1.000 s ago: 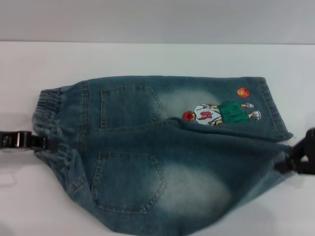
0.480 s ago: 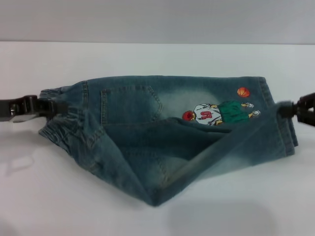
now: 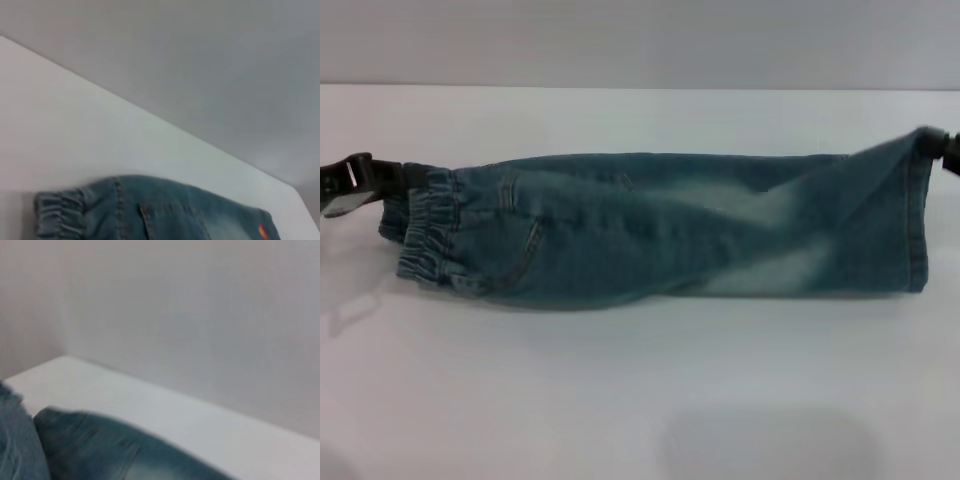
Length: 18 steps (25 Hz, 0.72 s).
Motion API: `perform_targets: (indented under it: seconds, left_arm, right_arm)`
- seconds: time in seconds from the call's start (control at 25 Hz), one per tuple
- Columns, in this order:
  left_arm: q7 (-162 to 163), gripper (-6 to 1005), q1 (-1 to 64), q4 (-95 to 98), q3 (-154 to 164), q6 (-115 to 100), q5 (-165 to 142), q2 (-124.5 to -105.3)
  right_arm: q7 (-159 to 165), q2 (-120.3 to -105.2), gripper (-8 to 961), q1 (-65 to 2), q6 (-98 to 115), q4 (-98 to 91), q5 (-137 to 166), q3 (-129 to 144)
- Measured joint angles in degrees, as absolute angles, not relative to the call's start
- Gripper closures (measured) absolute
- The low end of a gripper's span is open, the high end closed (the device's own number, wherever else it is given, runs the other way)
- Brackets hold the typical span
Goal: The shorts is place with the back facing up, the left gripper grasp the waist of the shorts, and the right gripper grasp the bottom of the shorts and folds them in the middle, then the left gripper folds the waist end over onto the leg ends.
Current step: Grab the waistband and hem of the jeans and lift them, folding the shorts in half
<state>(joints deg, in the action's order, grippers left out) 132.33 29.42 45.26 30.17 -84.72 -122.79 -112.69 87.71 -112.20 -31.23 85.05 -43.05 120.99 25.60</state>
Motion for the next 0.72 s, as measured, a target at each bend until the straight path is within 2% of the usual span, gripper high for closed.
perform_targets:
  seconds: [0.4, 0.72]
  left_arm:
    - [133.3, 947, 29.4, 45.3, 30.1, -79.6, -122.2, -112.97]
    - [133.5, 947, 29.6, 45.3, 30.2, -75.7, -122.2, -113.34]
  right_arm:
    - [86.4, -112.37, 951, -33.9, 73.2, -37.3, 119.0, 29.8]
    - [86.4, -113.5, 950, -35.7, 63.5, -34.1, 119.0, 36.0]
